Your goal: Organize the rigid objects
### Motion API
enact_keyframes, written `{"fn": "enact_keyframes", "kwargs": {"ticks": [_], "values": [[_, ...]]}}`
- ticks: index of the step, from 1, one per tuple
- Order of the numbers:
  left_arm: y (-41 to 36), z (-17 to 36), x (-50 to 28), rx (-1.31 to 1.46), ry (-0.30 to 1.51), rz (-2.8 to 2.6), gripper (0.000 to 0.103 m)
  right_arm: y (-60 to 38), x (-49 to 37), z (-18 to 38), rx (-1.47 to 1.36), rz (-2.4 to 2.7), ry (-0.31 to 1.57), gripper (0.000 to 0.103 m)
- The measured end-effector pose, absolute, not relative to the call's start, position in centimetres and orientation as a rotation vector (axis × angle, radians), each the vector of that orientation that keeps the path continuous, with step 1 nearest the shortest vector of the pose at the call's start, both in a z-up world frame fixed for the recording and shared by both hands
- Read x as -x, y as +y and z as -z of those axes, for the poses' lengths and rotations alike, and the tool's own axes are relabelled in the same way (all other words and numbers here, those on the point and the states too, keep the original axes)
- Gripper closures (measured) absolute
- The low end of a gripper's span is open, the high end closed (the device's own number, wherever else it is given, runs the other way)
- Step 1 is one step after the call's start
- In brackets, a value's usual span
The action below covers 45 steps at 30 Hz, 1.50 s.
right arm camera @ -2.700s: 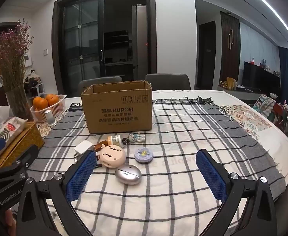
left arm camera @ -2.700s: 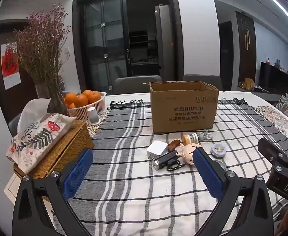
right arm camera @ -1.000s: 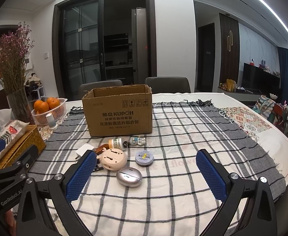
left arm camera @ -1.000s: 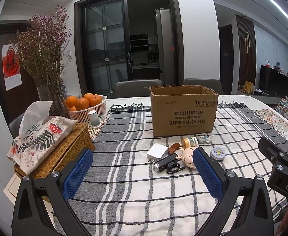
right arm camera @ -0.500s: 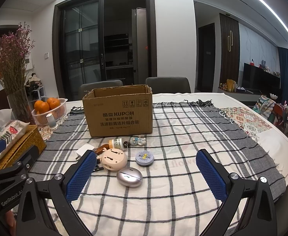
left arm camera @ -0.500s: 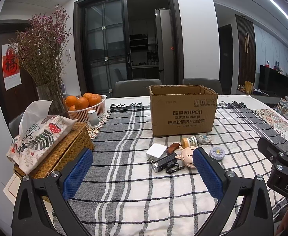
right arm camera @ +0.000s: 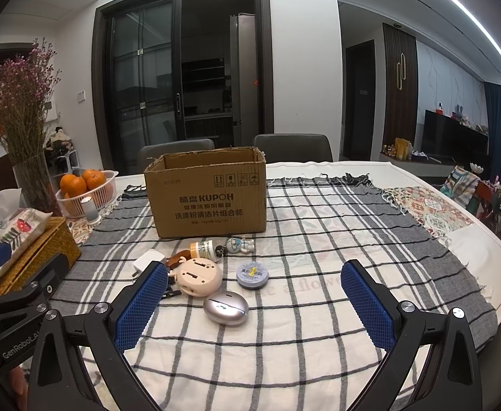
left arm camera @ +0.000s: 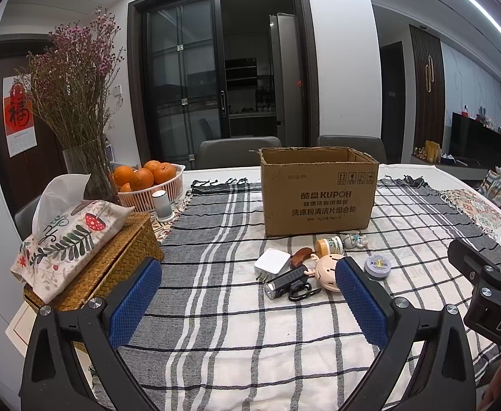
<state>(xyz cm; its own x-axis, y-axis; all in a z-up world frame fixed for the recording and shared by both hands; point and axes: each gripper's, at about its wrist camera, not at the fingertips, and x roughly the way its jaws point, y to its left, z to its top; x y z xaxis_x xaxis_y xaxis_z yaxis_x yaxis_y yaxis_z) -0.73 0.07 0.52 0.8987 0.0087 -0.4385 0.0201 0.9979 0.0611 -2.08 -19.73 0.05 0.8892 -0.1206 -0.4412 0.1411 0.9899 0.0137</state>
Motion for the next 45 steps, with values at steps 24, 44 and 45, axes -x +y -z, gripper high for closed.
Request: {"fn": "enact_keyframes", "kwargs": {"ticks": [24, 44, 45], "values": [[0.7, 3.4, -2.7, -0.079, 0.562, 0.046, 0.0, -19.2, -1.9, 4.3, -0.06, 0.09, 0.619, 0.001], [-0.6, 8.0, -9.3, -0.324, 0.643, 0.306, 0.016, -18.1, -7.4, 10.2, -0.115, 0.099, 0.767, 0.002], [-0.7, 8.2, -9.7, -0.333, 0.65, 0.32, 0.019, -18.1, -7.6, 10.5, -0.117, 0.106, 0.77, 0.002]]}}
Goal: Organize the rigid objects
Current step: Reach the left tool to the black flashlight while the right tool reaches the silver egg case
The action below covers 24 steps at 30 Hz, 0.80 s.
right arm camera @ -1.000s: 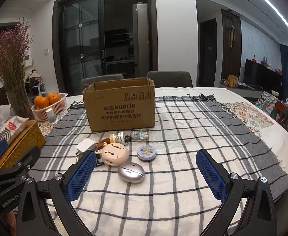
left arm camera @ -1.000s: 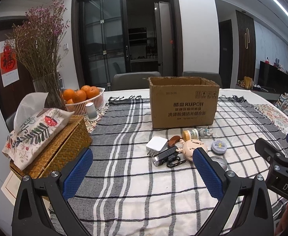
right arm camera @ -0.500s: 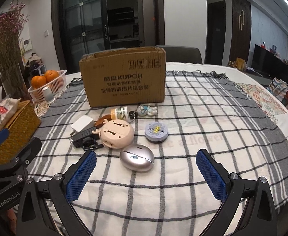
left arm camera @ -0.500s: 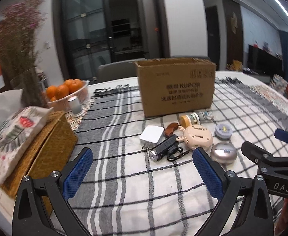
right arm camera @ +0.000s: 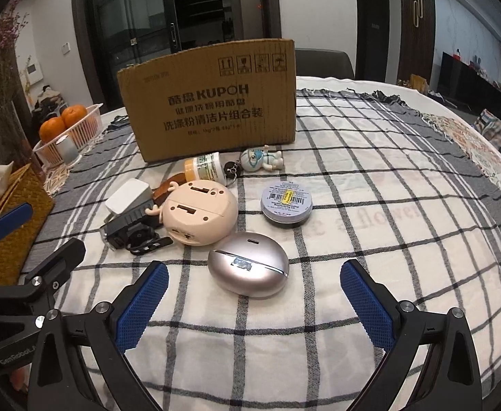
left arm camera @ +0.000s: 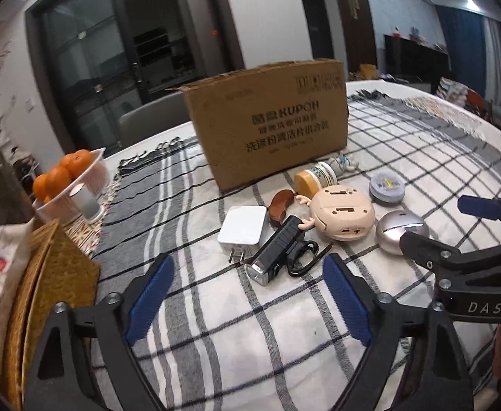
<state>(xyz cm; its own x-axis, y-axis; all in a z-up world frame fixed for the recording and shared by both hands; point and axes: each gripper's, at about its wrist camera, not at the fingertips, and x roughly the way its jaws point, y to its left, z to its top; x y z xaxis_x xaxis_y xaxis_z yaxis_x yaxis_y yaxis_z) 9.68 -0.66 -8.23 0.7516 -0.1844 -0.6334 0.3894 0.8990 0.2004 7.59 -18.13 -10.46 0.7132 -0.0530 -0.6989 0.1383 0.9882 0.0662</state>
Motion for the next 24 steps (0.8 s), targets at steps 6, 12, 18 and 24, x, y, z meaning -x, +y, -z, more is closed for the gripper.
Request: {"fn": "enact_keyframes", "kwargs": {"ticks": [6, 12, 18, 24], "values": [[-1.3, 9.8, -12.0, -0.391, 0.692, 0.396, 0.035, -18.1, -9.2, 11.7, -0.137, 0.124, 0.808, 0.008], [-1.8, 10.8, -13.0, -0.47, 0.715, 0.429, 0.054, -18.0, -10.3, 12.7, -0.144, 0.123, 0.848, 0.013], [-2.1, 11.7, -13.3, -0.545, 0.728, 0.459, 0.072, -18.1, -10.6, 13.1, -0.16, 0.124, 0.865, 0.015], [-2.4, 11.8, -13.7, -0.591, 0.721, 0.488, 0.077, -17.9, -11.2, 13.6, -0.162, 0.111, 0.885, 0.019]]}}
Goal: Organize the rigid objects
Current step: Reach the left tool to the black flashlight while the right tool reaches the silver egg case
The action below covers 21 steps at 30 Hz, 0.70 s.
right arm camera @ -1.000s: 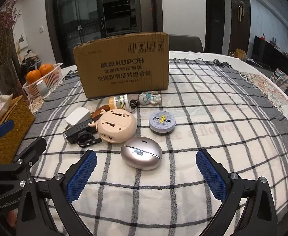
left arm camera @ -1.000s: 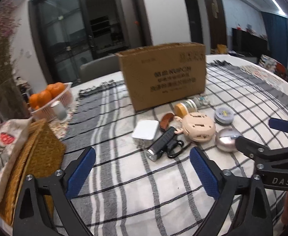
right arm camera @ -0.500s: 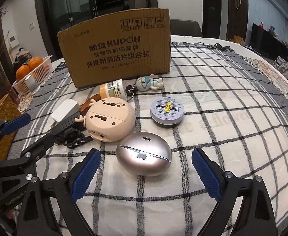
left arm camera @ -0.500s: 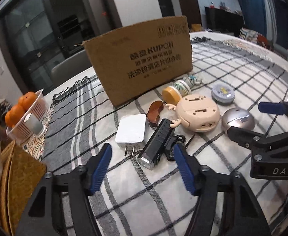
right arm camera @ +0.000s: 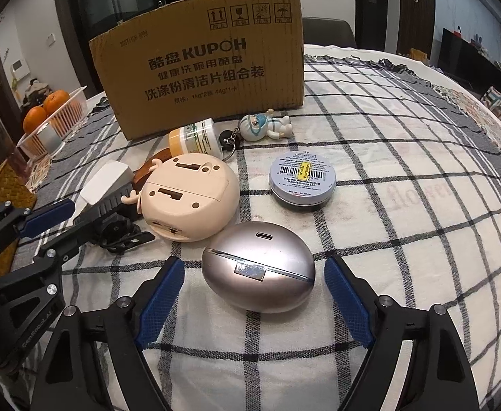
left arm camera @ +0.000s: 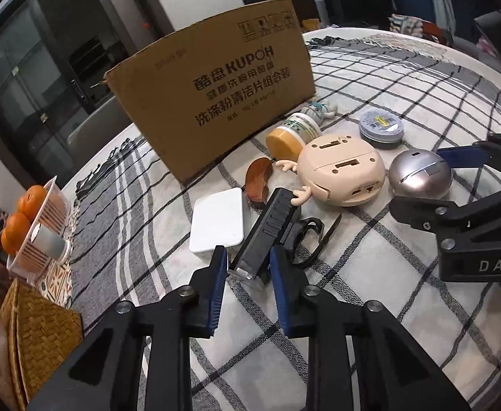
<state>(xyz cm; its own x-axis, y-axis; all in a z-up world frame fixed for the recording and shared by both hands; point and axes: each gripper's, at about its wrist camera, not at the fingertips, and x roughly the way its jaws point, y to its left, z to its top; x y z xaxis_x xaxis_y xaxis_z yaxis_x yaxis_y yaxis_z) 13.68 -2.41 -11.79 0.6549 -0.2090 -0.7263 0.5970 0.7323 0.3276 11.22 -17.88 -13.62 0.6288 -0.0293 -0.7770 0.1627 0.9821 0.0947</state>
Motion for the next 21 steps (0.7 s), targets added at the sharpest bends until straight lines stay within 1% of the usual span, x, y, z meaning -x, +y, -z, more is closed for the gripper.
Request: {"fn": "enact_keyframes", "kwargs": {"ticks": [4, 10, 17, 21], "values": [[-2.6, 11.7, -14.0, -0.641, 0.71, 0.514, 0.077, -17.8, -11.4, 13.8, -0.16, 0.107, 0.893, 0.019], [-3.1, 11.9, -14.8, -0.68, 0.752, 0.591, 0.075, -17.2, -11.5, 13.5, -0.141, 0.094, 0.891, 0.019], [-3.2, 11.6, -15.2, -0.61, 0.833, 0.573, 0.077, -17.9, -11.8, 13.3, -0.181, 0.105, 0.884, 0.019], [-3.1, 11.2, -15.1, -0.552, 0.915, 0.571, 0.077, -18.4, -11.7, 13.4, -0.215, 0.102, 0.89, 0.019]]}}
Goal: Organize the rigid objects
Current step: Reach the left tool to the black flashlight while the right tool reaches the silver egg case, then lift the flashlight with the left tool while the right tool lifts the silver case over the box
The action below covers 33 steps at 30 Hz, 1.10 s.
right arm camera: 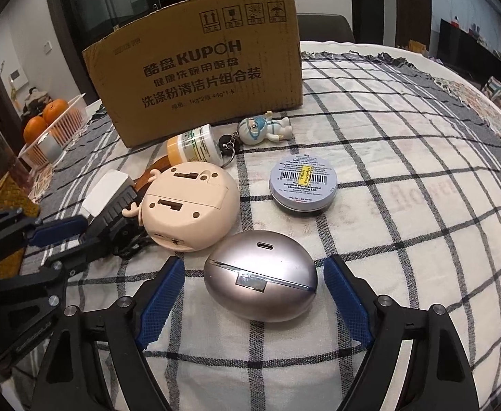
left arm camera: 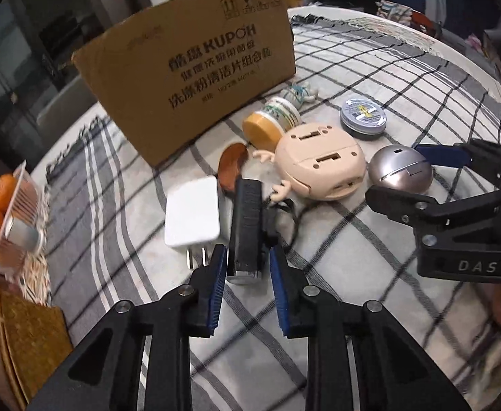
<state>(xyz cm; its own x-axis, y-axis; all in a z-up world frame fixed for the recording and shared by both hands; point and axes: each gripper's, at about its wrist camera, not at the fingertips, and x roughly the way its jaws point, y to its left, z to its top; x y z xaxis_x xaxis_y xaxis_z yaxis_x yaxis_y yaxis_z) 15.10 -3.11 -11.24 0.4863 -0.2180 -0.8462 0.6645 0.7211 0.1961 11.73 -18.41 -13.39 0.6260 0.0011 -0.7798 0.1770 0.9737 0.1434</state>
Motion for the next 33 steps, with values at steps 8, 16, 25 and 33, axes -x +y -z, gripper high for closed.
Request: {"fn": "enact_keyframes", "kwargs": {"ticks": [8, 16, 25, 33], "values": [[-3.3, 13.0, -16.6, -0.494, 0.958, 0.556, 0.079, -18.5, -12.2, 13.8, -0.213, 0.102, 0.902, 0.027], [-3.2, 13.1, -16.3, -0.41, 0.906, 0.502, 0.079, -18.5, -12.4, 13.7, -0.192, 0.099, 0.884, 0.037], [-2.6, 12.5, -14.5, -0.3, 0.841, 0.431, 0.079, -18.5, -11.8, 13.2, -0.147, 0.08, 0.868, 0.037], [-2.5, 12.0, -13.2, -0.24, 0.805, 0.37, 0.079, -18.5, -11.3, 12.4, -0.127, 0.055, 0.837, 0.037]]}}
